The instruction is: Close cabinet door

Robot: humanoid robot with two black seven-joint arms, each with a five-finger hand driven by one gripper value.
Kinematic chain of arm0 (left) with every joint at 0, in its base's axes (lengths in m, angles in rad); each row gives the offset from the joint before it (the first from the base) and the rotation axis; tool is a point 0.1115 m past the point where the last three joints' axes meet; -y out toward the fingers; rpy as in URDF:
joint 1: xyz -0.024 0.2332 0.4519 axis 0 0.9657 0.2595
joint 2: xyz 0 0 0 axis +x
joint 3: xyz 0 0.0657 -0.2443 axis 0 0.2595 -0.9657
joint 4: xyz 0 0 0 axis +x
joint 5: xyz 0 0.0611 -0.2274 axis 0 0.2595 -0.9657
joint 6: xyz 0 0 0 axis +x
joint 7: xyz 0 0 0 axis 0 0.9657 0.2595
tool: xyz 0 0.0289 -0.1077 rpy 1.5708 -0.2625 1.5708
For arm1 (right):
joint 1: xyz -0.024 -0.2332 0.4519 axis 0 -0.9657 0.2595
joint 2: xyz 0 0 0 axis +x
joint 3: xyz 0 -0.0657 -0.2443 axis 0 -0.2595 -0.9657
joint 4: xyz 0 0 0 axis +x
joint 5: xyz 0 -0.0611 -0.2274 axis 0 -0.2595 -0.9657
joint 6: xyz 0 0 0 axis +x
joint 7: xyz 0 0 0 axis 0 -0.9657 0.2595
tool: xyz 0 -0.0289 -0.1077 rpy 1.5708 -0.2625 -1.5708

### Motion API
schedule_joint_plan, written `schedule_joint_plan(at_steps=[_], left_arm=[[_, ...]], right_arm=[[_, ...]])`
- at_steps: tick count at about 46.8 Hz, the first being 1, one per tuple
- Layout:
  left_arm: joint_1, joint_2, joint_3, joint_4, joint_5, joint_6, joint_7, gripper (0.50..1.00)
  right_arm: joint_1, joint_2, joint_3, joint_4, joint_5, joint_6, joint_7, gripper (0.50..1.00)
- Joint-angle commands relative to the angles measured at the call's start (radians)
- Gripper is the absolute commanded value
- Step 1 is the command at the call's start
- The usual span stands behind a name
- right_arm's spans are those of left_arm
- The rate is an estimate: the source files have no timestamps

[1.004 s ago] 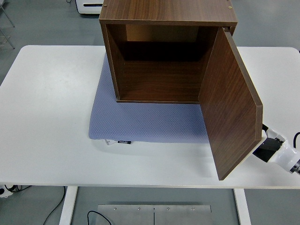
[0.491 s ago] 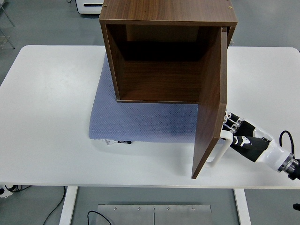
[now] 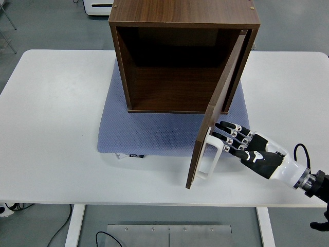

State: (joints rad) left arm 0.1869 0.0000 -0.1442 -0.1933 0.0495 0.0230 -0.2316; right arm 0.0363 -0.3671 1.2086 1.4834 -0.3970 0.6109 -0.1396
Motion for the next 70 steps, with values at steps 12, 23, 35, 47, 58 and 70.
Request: schedule_joint_plan(at_steps=[12, 23, 35, 47, 58, 70], left_arm=[[-0.001, 0.000, 0.000, 0.000, 0.000, 0.000, 0.000, 1.000], [0.000, 0.000, 0.000, 0.000, 0.001, 0.000, 0.000, 1.000], [0.000, 0.000, 0.000, 0.000, 0.000, 0.000, 0.000, 1.000], [-0.001, 0.000, 0.000, 0.000, 0.000, 0.000, 0.000, 1.000], [-0.001, 0.000, 0.000, 0.000, 0.001, 0.000, 0.000, 1.000], [0.000, 0.000, 0.000, 0.000, 0.000, 0.000, 0.000, 1.000]], right_arm=[[0.019, 0.028, -0.007, -0.003, -0.008, 0.000, 0.000, 1.000], [0.022, 0.042, -0.018, -0.005, -0.014, 0.000, 0.000, 1.000], [0.030, 0.080, -0.029, -0.008, -0.022, 0.000, 0.000, 1.000], [0.045, 0.102, -0.031, -0.014, -0.022, 0.000, 0.002, 1.000], [0.068, 0.117, -0.031, -0.021, -0.022, 0.000, 0.002, 1.000], [0.073, 0.143, -0.031, -0.035, -0.022, 0.000, 0.003, 1.000]])
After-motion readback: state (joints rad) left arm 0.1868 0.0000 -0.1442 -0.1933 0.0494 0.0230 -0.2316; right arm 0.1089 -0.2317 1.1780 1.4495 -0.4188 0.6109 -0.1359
